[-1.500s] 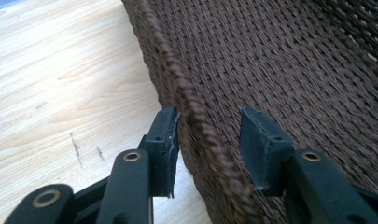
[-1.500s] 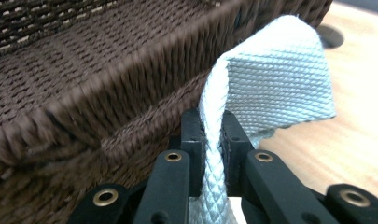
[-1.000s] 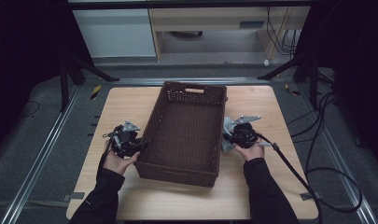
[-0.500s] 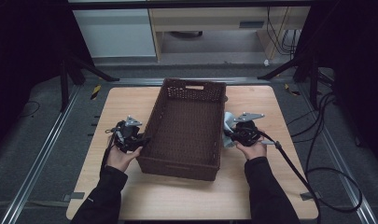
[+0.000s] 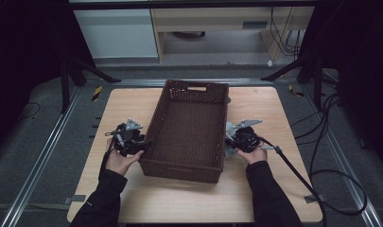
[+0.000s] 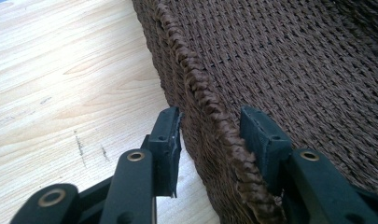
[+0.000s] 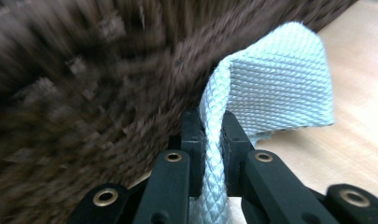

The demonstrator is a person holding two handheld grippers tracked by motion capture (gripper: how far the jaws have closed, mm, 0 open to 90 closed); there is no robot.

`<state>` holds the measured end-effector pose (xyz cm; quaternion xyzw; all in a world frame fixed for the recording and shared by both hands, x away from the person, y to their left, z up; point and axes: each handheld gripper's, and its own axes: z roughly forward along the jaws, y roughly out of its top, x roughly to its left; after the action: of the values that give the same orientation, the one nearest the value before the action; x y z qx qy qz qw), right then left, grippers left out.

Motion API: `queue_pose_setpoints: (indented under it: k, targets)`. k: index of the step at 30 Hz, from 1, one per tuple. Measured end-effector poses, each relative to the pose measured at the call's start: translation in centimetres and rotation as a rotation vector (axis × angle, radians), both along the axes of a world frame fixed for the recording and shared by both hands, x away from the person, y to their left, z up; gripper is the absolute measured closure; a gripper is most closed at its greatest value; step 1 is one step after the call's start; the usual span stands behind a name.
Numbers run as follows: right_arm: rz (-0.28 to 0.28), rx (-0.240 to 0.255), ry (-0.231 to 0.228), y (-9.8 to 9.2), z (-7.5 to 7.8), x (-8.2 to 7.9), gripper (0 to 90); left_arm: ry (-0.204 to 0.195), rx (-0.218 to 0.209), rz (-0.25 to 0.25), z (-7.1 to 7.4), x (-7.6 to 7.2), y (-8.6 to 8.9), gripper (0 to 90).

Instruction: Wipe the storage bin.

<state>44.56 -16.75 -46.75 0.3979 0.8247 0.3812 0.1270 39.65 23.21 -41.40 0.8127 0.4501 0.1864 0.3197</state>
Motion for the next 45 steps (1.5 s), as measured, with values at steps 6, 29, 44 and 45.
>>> queue_pose_setpoints:
  k: [6, 29, 44, 45]
  targets:
    - [0.002, 0.076, -0.106, -0.9, 3.6, -1.5, 83.6, 0.008, 0.004, -0.013, 0.1, -0.4, 0.0, 57.3]
    - [0.017, 0.018, -0.011, 0.1, -0.1, -2.9, 83.6, 0.025, -0.021, 0.006, -0.2, 0.9, -0.3, 73.1]
    - [0.02, 0.047, -0.085, 0.0, 2.4, -3.2, 83.6, 0.027, -0.026, 0.004, -0.3, 2.2, -0.2, 72.7]
    - [0.019, 0.044, -0.073, 0.0, 2.0, -3.2, 83.6, 0.027, -0.027, 0.004, -0.3, 2.2, -0.2, 72.7]
